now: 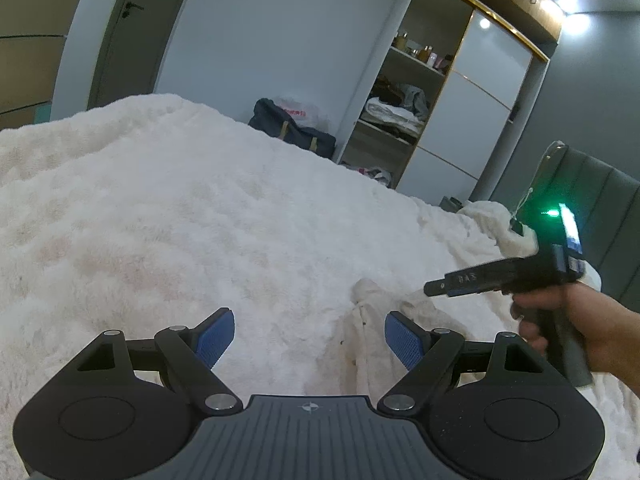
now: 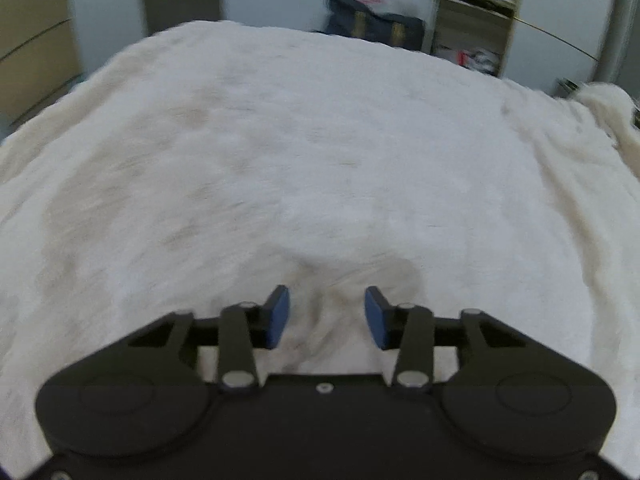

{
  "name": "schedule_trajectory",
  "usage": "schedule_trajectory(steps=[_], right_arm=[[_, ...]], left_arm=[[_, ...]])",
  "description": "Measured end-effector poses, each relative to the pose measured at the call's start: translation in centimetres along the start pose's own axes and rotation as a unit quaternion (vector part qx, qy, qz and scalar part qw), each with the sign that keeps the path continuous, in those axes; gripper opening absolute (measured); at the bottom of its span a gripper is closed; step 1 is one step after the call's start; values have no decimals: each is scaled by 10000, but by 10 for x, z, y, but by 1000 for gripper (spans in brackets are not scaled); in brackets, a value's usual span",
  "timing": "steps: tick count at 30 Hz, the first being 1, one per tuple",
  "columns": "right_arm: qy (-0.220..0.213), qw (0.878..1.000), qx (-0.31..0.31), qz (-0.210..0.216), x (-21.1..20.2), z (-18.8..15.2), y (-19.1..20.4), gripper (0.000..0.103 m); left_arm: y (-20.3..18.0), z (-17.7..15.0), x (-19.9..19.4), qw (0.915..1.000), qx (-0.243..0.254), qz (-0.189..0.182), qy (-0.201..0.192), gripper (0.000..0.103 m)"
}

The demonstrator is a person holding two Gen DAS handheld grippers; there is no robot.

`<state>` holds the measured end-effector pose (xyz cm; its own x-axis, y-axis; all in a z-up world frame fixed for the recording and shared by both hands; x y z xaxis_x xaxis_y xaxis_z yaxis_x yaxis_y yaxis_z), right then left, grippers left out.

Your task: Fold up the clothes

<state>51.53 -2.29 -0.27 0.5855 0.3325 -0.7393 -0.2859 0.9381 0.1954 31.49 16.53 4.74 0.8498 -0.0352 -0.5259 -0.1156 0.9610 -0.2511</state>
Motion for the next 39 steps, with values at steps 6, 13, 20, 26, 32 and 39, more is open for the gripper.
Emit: schedule_trajectory(steps=[6, 13, 20, 26, 32, 39], right_arm=[[561, 9974, 428, 157, 36, -36, 11, 17], [217, 9951, 774, -575, 37, -26, -25, 31], [422, 9930, 685, -861, 79, -11, -34, 41], [384, 9913, 1124, -566, 76, -5, -37, 1], [46, 9954, 925, -262, 37, 11, -22, 0], [78, 9994, 329, -55, 30, 31, 16, 0]], left_arm=[[-4, -3, -3, 9999, 129, 32, -32, 80], [-2, 0, -2, 10000, -3, -19, -22, 80], [-3, 2, -1, 10000, -11, -52, 2, 80], [-5, 2, 0, 10000, 2, -86, 19, 80], [-5, 3, -1, 9999, -3, -125, 3, 80], [-8, -1, 3, 9999, 82, -115, 45, 80]])
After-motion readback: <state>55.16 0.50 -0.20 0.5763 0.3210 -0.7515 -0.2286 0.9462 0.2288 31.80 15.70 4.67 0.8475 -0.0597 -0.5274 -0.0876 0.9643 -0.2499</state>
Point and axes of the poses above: each gripper's, at about its wrist camera, not at the fingertips, and x roughly the way its jaws point, y to its left, z to its top, the point moved 2 cm from there along x, roughly the way its jaws point, and after that the axes turned 11 degrees about z, right-handed, at the moved point
